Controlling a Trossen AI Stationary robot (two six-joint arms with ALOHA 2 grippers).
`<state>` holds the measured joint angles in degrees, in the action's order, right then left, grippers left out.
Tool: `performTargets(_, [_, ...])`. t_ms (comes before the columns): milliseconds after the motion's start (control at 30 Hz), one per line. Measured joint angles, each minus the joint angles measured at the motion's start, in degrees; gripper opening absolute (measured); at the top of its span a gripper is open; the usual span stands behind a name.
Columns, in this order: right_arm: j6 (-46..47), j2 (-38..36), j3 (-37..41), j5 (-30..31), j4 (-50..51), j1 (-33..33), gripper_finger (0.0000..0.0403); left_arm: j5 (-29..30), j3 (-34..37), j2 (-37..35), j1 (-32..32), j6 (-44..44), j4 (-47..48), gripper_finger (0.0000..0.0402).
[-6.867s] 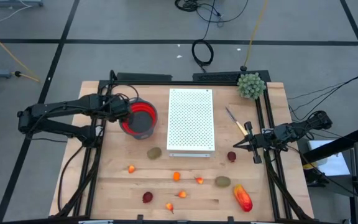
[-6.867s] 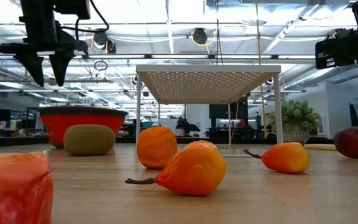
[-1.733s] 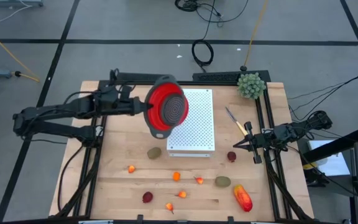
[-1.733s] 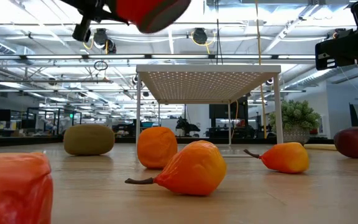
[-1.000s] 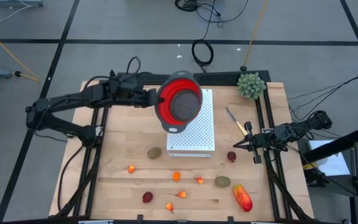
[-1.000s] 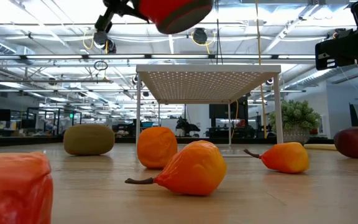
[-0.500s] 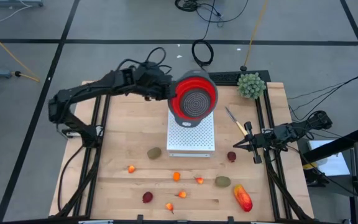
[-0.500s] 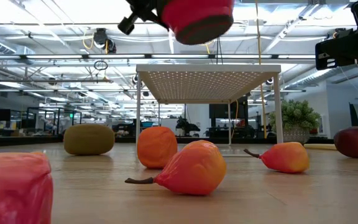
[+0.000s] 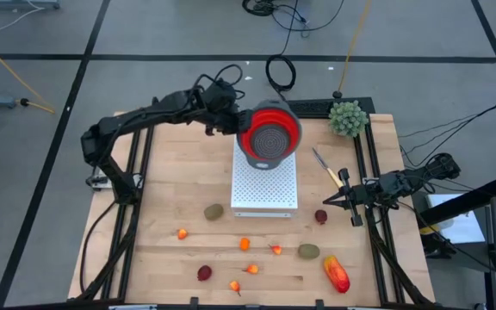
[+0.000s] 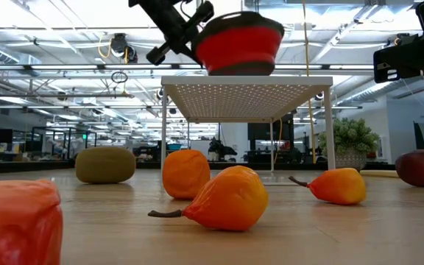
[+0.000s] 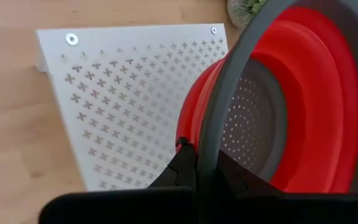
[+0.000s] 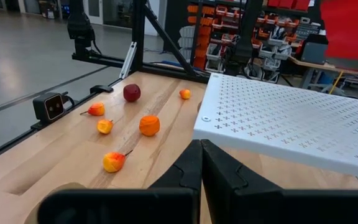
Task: Pick & Place Fruit
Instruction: Put the red strainer bowl on the shelf
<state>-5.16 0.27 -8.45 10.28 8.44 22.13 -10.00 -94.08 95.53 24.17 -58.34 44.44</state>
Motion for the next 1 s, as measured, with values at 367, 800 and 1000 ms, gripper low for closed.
performTargets(367, [0.0,0.0,0.0,0.0,0.1,0.0,0.0,-6.0,0.0,-0.7,2.7,15.3,3.5,0.0004])
performTargets(800, [0.0,0.0,0.0,0.1,0.2,0.0,0.0,-9.1,0.0,-0.2,5.2,17.4,3.8,0.0003])
performTargets(1000, [-0.1,0.0,0.0,0.1,0.1,0.0,0.0,-9.2,0.0,-0.3,6.0,17.1,3.7,0.0003])
